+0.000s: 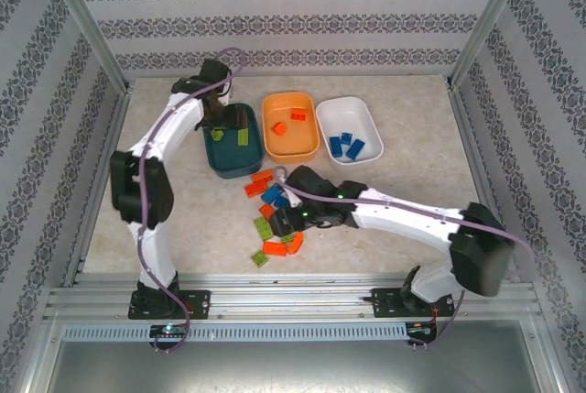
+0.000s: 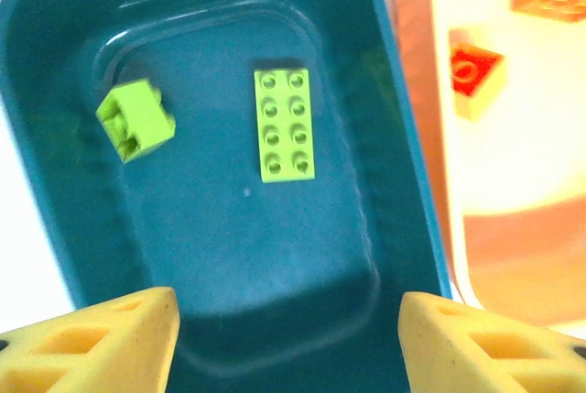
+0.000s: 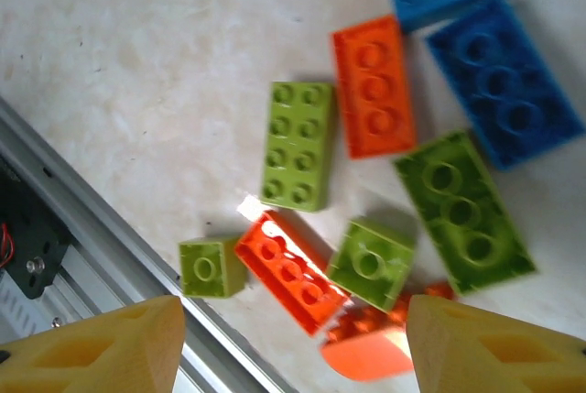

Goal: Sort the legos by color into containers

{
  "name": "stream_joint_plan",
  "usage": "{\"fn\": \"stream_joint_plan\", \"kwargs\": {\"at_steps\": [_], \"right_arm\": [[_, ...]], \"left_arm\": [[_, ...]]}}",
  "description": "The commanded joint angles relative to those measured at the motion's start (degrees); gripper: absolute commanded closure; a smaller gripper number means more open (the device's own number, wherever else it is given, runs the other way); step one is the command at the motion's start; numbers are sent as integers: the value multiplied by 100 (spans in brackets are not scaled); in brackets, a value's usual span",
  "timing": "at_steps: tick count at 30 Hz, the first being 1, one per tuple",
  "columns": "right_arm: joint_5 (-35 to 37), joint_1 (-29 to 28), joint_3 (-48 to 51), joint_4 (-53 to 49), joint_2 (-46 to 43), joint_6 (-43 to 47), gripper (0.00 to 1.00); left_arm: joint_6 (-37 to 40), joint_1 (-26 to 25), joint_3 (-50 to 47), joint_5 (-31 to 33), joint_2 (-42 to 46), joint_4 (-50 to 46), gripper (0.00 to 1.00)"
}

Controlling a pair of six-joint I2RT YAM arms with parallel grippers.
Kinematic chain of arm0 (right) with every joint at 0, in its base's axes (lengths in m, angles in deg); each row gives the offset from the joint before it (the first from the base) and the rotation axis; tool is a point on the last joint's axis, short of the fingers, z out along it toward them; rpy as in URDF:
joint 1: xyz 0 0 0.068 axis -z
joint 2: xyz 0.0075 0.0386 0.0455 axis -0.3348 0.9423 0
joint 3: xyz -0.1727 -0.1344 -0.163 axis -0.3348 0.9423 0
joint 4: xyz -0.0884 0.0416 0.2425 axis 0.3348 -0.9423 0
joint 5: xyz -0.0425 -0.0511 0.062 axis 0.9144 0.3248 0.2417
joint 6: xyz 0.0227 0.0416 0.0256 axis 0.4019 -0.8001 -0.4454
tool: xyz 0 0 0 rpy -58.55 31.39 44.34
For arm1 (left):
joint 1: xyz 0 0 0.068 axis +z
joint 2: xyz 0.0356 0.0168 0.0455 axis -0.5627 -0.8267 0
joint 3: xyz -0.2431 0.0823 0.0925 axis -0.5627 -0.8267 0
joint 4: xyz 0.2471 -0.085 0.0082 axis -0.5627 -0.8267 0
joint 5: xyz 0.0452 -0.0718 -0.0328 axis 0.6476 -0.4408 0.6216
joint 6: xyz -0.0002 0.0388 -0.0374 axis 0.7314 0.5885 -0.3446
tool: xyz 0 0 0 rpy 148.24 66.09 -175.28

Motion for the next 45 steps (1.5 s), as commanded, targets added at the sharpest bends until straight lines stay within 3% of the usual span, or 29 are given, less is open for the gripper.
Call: {"fn": "stream_joint_plan", "kwargs": {"at_steps": [1,9,18,22,35,45], "right_arm": [[239,-296,-659,-626,711,374,35],[381,-620,-1671,-1112,1920,430,35],[652,-666,-1944,-1298,2432,258,36],[1003,-666,-2096,-1486,2543,195,37],[959,-710,-2678,-1556,3198,77,42],[1390,-707,-2994,-1660,3542,-30,57]], "left_arm": [[-290,61,-909,-312,1068,462,34],[-634,63,-3386,-454,3543,779,31],[-705,66,-4459,-423,5246,262,30],[-614,61,-4631,-371,5530,104,29],[-415,66,-4684,-317,5784,-30,28],[-459,62,-4681,-304,6017,-98,28]]}}
